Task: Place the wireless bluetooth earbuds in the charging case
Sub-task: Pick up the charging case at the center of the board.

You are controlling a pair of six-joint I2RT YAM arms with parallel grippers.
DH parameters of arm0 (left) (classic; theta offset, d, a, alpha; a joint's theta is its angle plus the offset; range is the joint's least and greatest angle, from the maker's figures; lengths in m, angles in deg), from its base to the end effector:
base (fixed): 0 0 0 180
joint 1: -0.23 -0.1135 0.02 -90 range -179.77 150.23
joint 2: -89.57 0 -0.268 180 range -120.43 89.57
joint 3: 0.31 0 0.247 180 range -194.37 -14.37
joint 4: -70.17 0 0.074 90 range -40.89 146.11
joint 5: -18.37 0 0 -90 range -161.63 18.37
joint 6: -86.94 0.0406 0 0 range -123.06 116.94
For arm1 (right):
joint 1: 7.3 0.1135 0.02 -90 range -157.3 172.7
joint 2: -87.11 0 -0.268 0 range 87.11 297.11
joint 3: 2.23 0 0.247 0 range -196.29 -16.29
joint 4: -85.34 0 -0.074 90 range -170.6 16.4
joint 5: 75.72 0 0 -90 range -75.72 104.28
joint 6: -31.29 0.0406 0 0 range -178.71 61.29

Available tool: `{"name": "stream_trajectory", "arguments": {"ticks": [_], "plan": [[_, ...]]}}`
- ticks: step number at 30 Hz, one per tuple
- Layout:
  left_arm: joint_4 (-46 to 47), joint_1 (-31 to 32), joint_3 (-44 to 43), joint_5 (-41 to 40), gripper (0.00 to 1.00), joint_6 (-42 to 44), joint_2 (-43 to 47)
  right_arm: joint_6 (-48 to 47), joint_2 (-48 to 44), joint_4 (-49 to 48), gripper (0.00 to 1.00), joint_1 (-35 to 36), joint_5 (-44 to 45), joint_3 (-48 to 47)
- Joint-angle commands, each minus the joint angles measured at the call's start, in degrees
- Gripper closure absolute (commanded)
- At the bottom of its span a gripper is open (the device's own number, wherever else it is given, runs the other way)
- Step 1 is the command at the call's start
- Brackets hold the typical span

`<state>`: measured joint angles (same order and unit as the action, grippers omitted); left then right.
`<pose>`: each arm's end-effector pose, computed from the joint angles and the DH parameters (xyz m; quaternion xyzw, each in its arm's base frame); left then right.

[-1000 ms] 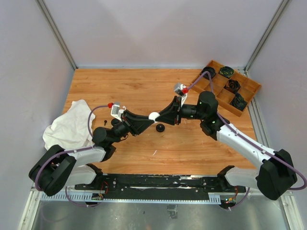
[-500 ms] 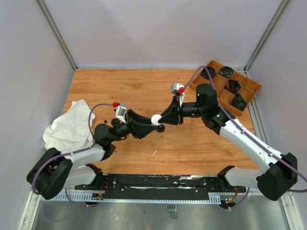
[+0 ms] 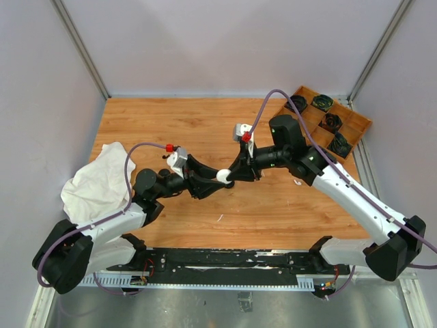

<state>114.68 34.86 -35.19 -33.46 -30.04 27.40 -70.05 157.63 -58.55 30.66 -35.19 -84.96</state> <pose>0.1631 -0.1431 0.2686 0.3000 0.5419 -0.5562 0.5541 0.1890 0.1866 0.3777 -0.5249 0.5967 0.4553 0.4013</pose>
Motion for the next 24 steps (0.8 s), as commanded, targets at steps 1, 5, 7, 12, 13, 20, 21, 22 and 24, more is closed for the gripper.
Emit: {"name": "stream_trajectory", "arguments": {"ticks": [1,5,7,12,13,20,21,22,24], "plan": [[-0.22,-0.18,-1.42,2.15,0.50,1.80,-0.22,-5.43,1.22,6.08,0.94,2.60,2.47,-3.81],[0.76,-0.18,-1.19,2.44,0.57,1.42,-0.38,-7.50,2.09,8.63,0.93,4.03,3.78,-5.42],[1.48,-0.18,-1.25,3.00,0.61,1.19,-0.77,-7.84,2.38,8.89,0.93,4.54,4.41,-5.84],[2.27,-0.18,-1.26,3.74,0.74,0.86,-1.92,-8.87,3.18,9.49,0.92,5.60,5.08,-6.77],[2.53,-0.18,-1.18,3.70,0.77,0.83,-1.94,-9.22,3.35,9.81,0.92,6.05,5.41,-7.06],[4.35,-0.18,0.03,3.79,1.00,3.48,-1.61,-10.71,3.65,10.39,0.83,6.89,7.31,-7.64],[5.11,-0.18,0.39,3.90,1.00,3.97,-1.60,-10.79,3.66,10.39,0.81,7.06,7.47,-7.68],[6.58,-0.18,1.07,4.00,1.00,4.41,-1.59,-10.98,3.68,10.39,0.80,7.11,7.61,-7.78],[10.37,-0.14,2.71,3.68,1.00,4.80,-1.50,-11.23,3.66,10.39,0.71,7.26,7.93,-7.75]]}}
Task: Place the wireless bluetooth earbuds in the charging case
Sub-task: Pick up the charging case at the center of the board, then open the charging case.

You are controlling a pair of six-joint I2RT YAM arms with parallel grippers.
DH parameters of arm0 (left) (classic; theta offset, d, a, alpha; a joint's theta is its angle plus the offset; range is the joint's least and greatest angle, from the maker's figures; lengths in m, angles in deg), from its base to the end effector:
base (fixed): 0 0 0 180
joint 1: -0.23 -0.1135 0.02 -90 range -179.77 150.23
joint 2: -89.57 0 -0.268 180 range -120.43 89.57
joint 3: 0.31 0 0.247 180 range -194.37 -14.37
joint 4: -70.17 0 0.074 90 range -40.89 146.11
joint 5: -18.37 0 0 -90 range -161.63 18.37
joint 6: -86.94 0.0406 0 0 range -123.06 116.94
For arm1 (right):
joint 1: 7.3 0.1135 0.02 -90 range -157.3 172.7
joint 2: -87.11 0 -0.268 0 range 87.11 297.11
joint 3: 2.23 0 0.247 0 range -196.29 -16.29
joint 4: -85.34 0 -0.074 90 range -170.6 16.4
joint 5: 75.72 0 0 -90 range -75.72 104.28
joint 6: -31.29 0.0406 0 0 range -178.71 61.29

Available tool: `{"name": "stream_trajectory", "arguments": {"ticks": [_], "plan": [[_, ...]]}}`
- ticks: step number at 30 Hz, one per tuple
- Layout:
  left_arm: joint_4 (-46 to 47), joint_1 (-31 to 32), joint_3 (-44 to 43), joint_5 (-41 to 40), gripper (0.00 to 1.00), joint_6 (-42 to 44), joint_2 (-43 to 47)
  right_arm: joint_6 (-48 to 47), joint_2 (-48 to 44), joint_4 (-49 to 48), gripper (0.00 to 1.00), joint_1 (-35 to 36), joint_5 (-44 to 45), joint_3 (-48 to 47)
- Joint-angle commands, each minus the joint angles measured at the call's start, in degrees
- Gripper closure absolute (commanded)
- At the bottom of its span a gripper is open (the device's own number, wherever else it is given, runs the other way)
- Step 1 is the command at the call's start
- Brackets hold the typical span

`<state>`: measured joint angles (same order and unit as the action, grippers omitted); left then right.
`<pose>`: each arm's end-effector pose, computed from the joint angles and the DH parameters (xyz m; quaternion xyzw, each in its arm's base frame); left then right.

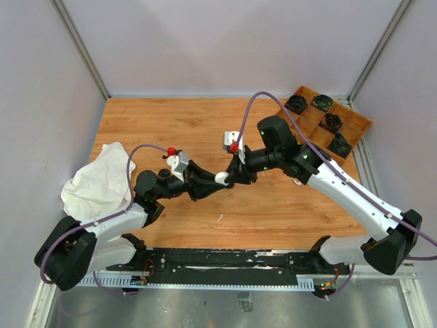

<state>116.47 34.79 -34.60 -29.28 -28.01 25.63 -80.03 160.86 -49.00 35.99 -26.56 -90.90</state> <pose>0.1628 -0.1454 0.2619 0.3353 0.5307 -0.5585 0.5422 0.1810 0.2070 0.3809 -0.5811 0.5963 0.3860 0.3970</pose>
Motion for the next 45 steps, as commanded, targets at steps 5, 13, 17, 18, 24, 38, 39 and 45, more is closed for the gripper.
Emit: {"name": "stream_trajectory", "arguments": {"ticks": [5,13,17,18,24,38,39,45], "plan": [[10.20,-0.11,3.53,-0.16,1.00,5.43,0.47,-1.53,0.43,0.84,0.50,2.00,0.18,-2.16],[11.45,-0.11,4.84,0.20,1.00,8.03,0.27,-1.55,1.17,0.49,0.46,2.32,2.86,-2.85],[11.35,-0.11,5.25,0.88,1.00,9.54,0.34,-0.95,0.63,-0.81,0.46,2.35,3.90,-2.37],[11.34,-0.11,5.33,1.08,1.00,9.83,0.41,-0.78,0.46,-1.09,0.46,2.36,4.31,-2.27],[11.40,-0.11,6.02,2.04,1.00,11.59,0.83,0.48,-0.02,-2.46,0.46,2.35,5.59,-2.07],[14.47,-0.11,8.88,2.64,1.00,16.02,0.94,4.58,0.90,-3.51,0.45,2.35,11.46,-2.86],[15.02,-0.11,9.23,2.84,1.00,16.32,0.93,4.83,1.07,-3.44,0.45,2.40,11.60,-2.85],[15.64,-0.11,10.65,2.27,1.00,17.92,1.14,7.87,1.65,-2.55,0.43,2.33,13.24,-3.89]]}}
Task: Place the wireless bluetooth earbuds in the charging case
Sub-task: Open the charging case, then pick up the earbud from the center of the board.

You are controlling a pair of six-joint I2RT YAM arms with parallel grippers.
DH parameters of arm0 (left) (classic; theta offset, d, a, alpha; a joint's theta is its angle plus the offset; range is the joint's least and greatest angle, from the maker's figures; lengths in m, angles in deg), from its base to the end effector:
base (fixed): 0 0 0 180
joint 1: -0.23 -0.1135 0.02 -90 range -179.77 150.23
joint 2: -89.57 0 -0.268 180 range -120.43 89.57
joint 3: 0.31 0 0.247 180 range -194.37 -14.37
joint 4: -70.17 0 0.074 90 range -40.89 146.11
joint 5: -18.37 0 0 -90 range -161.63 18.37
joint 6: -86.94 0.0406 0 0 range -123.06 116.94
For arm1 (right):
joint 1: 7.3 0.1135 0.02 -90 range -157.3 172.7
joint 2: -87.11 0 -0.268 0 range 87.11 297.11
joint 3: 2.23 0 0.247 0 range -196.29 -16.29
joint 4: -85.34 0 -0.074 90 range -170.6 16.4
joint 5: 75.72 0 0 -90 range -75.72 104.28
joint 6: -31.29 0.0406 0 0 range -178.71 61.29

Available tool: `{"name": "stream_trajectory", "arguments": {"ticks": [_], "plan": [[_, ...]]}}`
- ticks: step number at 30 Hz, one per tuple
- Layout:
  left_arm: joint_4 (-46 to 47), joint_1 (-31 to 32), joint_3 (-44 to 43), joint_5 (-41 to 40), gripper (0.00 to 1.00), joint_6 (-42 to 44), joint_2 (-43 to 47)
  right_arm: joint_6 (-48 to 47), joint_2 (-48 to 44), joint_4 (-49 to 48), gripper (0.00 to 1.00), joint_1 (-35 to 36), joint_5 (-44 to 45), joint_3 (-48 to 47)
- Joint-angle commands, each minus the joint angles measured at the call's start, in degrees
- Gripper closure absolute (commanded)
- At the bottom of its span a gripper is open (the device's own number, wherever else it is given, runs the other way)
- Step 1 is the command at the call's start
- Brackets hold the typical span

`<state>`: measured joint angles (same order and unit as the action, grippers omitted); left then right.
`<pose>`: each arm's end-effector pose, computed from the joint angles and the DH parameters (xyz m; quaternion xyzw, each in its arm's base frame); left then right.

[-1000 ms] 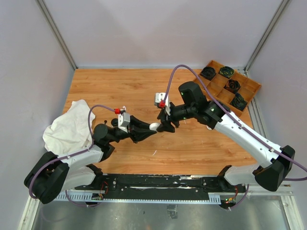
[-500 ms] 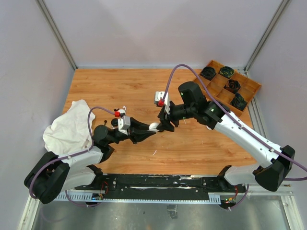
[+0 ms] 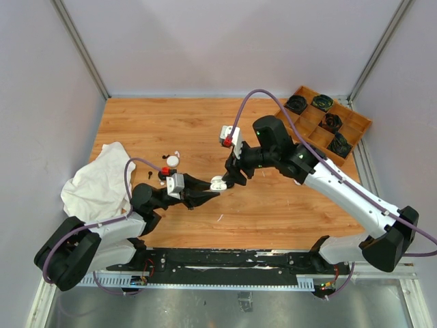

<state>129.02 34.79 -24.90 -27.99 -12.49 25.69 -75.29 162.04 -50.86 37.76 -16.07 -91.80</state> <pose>0.1411 -0.1312 0.2323 0.4129 0.4565 -0.4828 0.6229 0.1865 0.2159 0.3816 -0.5402 0.6468 0.3390 0.4181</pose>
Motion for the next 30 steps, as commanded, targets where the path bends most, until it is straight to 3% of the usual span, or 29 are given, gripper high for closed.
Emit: {"name": "stream_trajectory", "arguments": {"ticks": [1,13,21,30], "plan": [[2.98,-0.11,1.21,0.79,1.00,2.59,1.04,3.84,0.13,-0.58,0.41,0.56,3.17,-3.06],[1.99,-0.11,4.60,-2.20,1.00,8.20,2.81,15.12,-0.55,7.52,0.31,-3.18,22.62,-0.24],[0.39,-0.10,5.41,-3.52,1.00,11.13,3.06,24.66,-0.52,8.17,0.31,-17.89,23.29,10.17],[0.84,-0.11,6.26,-4.90,1.00,11.36,2.99,31.65,3.09,-1.56,0.34,-31.23,23.75,20.13]]}}
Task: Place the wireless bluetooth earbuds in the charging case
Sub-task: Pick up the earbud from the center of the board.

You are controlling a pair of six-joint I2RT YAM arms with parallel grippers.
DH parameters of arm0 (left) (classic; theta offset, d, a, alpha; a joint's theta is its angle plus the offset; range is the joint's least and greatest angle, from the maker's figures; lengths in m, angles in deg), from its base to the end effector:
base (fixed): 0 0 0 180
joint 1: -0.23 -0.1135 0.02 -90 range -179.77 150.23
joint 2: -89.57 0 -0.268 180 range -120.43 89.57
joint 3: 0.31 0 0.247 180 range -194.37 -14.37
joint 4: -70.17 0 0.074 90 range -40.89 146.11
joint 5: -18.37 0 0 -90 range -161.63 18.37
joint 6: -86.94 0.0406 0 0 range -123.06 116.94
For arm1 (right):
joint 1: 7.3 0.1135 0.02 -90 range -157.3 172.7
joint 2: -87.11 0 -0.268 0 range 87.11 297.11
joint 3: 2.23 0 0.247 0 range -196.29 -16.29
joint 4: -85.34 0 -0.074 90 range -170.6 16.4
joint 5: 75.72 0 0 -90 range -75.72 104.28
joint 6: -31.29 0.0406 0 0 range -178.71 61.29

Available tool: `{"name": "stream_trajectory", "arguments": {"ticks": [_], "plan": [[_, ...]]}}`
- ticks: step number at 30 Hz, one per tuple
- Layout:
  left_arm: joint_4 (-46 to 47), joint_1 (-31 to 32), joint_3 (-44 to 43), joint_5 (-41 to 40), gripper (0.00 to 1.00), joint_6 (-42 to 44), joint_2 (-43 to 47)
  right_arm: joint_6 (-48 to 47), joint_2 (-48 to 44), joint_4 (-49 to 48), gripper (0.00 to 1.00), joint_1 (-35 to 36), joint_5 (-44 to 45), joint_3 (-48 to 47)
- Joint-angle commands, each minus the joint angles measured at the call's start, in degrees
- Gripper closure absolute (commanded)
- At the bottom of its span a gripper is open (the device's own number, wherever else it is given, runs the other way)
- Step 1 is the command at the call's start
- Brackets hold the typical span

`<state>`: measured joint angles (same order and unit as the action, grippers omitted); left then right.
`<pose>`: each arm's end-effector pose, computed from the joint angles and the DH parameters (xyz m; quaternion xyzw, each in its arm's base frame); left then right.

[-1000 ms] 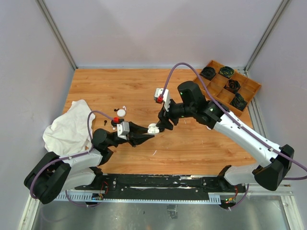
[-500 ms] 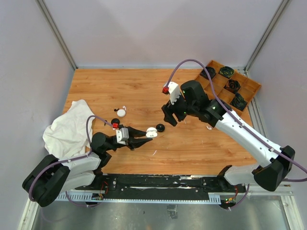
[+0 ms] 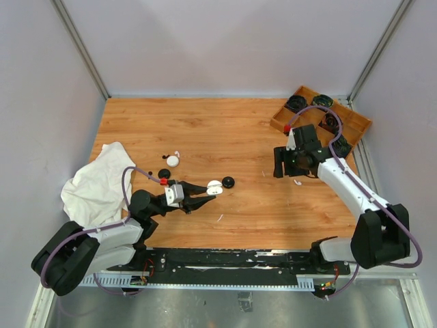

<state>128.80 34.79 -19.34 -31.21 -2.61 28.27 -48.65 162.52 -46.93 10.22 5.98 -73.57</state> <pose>0.1290 -0.1208 0.2120 0.4329 0.4532 -0.4183 0.6575 0.2552 0.0867 0.2656 -0.0849 0.9389 0.1442 0.3007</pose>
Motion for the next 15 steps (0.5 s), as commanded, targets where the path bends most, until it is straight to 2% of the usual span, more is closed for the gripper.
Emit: {"name": "stream_trajectory", "arguments": {"ticks": [1,9,15], "plan": [[1.06,-0.10,0.75,-1.86,1.00,1.47,0.37,5.62,3.73,-6.24,0.34,-4.71,1.78,2.05],[1.40,-0.11,0.67,-1.71,1.00,1.22,-1.60,7.79,12.20,-13.65,0.35,-8.78,4.98,1.83],[1.05,-0.11,0.67,-2.37,1.00,1.51,-1.89,7.64,17.29,-13.57,0.35,-10.20,5.27,0.64]]}}
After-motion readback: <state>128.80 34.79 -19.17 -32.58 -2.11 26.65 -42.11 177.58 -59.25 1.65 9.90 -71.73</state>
